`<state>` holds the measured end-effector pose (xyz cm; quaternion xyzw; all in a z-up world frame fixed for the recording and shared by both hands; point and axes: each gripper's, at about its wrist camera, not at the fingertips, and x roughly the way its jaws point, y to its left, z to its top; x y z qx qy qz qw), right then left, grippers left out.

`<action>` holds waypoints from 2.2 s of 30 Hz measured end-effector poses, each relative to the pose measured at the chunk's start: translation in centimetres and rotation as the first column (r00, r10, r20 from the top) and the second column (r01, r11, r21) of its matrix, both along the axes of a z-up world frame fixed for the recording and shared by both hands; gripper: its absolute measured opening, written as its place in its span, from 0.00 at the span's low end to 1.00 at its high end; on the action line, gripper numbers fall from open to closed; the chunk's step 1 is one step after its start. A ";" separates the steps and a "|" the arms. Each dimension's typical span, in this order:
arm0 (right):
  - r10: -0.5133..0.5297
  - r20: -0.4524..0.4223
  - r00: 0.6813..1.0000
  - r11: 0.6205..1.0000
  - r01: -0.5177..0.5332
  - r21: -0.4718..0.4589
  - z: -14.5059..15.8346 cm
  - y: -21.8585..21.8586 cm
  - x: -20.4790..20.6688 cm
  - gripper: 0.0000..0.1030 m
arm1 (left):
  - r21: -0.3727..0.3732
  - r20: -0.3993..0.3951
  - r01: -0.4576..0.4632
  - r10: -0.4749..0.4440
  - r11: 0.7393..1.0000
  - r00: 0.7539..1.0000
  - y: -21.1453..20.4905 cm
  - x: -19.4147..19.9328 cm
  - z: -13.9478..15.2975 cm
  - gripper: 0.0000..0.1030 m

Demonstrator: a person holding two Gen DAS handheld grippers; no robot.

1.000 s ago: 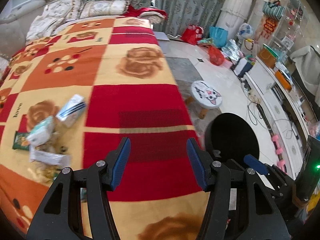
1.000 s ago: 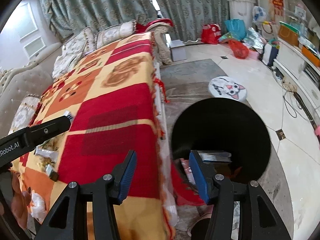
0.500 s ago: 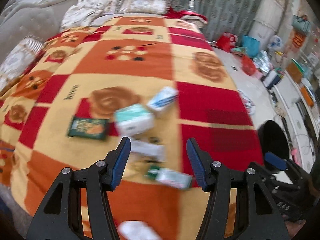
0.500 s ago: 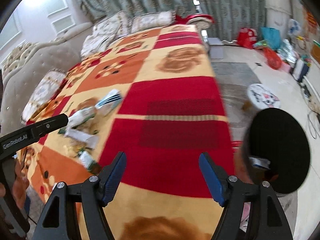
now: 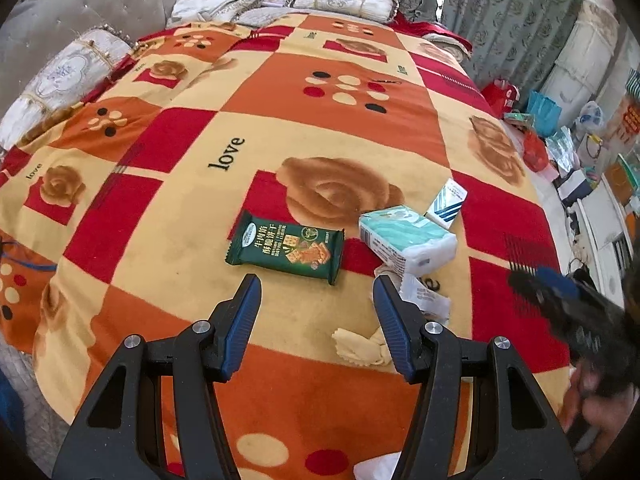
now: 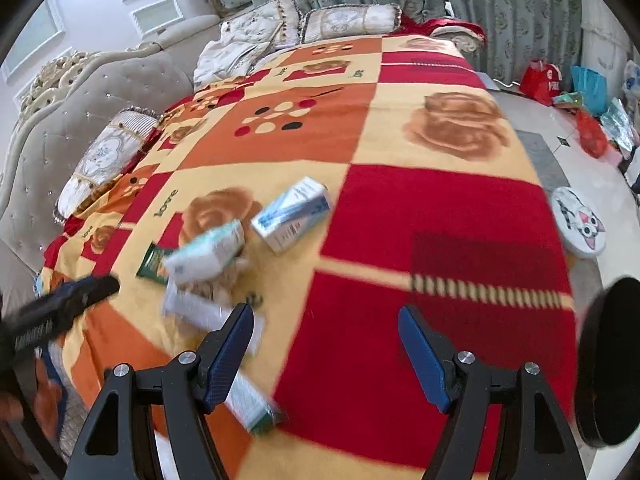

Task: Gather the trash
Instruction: 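Move both open tools back over the trash on the blanket, then grasp the blue-white tissue pack with the left tool while the right tool grasps the Novartis box, then carry tissue pack and Novartis box over the black bin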

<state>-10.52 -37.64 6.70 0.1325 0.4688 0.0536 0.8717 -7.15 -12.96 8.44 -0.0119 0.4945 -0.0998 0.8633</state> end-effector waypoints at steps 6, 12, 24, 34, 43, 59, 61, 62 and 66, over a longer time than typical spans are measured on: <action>-0.019 -0.045 0.999 0.996 0.023 0.092 -1.4 0.8 6.2 0.70 | -0.062 -0.043 -0.001 -0.002 0.998 0.999 -0.2 1.8 -0.6 0.55; -0.006 -0.114 0.993 0.988 0.024 0.154 -3.4 2.1 11.0 0.63 | -0.096 -0.056 -0.008 0.002 0.995 0.998 -0.8 3.5 -0.3 0.55; 0.046 -0.071 0.996 0.999 -0.044 0.022 -0.8 -2.5 6.5 0.34 | -0.114 -0.142 0.026 -0.042 0.993 0.989 -6.1 6.8 -3.1 0.55; 0.002 -0.059 0.998 0.999 0.000 0.032 -2.0 -4.6 3.5 0.44 | -0.076 -0.218 0.036 -0.052 0.996 0.975 -8.1 7.5 -5.7 0.55; 0.055 -0.036 0.998 0.998 -0.056 -0.022 -3.5 -2.0 6.2 0.29 | -0.126 -0.177 0.083 -0.104 0.989 0.979 -8.3 6.8 -4.1 0.20; 0.002 0.094 0.996 0.999 0.001 -0.035 1.6 -5.2 -3.6 0.29 | -0.142 -0.027 0.199 -0.205 0.970 0.978 -11.8 1.2 1.7 0.17; -0.006 0.099 0.995 0.999 0.010 -0.041 1.9 -5.5 -4.7 0.29 | -0.128 -0.013 0.212 -0.215 0.969 0.976 -12.4 0.3 2.0 0.17; -0.009 0.101 0.995 0.999 0.014 -0.042 2.0 -5.7 -5.2 0.29 | -0.125 -0.009 0.218 -0.221 0.968 0.975 -12.8 -0.2 2.1 0.17; -0.036 0.106 0.994 0.999 0.040 -0.035 2.3 -6.8 -7.1 0.29 | -0.117 -0.003 0.238 -0.240 0.964 0.971 -14.0 -1.6 2.3 0.17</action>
